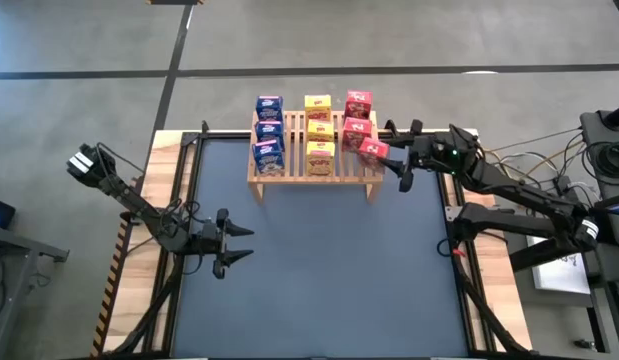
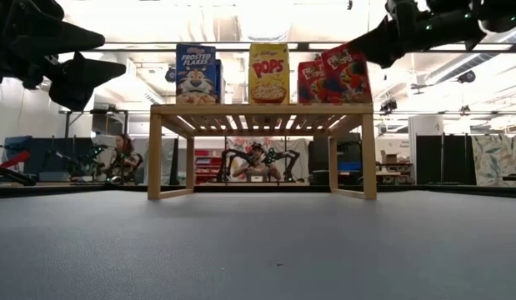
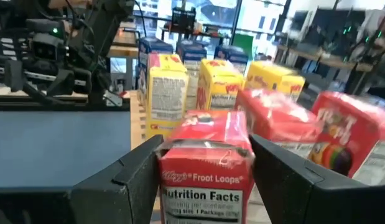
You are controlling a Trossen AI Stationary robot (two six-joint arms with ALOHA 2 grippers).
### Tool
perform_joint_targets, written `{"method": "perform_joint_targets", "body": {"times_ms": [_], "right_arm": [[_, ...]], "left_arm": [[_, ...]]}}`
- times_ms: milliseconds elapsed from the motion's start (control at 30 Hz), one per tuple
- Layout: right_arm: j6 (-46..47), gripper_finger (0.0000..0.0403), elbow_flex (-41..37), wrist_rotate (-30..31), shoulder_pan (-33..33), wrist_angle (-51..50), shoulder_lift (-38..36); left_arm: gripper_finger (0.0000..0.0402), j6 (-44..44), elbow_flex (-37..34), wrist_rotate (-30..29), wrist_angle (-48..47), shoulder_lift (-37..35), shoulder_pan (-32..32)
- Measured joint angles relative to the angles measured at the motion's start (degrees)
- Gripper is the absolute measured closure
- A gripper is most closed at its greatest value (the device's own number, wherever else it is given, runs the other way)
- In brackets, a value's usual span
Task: Stack cereal on shelf
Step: Put the red cereal box on the shelf aligned with the red cereal boxes
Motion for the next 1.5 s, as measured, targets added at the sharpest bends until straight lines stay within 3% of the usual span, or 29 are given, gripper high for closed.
{"method": "perform_joint_targets", "body": {"times_ms": [200, 433, 567, 800, 1100, 1500], "right_arm": [[0.5, 0.0198, 0.0, 0.0, 0.0, -0.9, 3.9], [0.1, 0.0257, 0.0, -0.2, 0.0, -0.5, 4.5], [0.9, 0.0275, 0.0, -3.8, 0.0, 1.7, 4.0], [3.1, 0.0264, 0.0, -7.9, 0.1, 7.0, 5.3], [3.2, 0.0265, 0.0, -11.1, 0.1, 12.8, 12.2], [2.9, 0.0254, 0.0, -12.6, 0.2, 17.1, 16.6]], "left_arm": [[0.0161, 0.1, 0.0, 0.0, 0.3, 0.0, 0.0], [0.0161, 0.1, 0.0, 0.0, 0.3, 0.0, 0.0], [0.0161, 0.1, 0.0, 0.0, 0.3, 0.0, 0.0], [0.0161, 0.2, 0.0, 0.0, 0.4, 0.0, 0.0], [0.0161, 0.2, 0.0, 0.0, 0.4, 0.0, 0.0], [0.0161, 0.2, 0.0, 0.0, 0.2, 0.0, 0.0]]}}
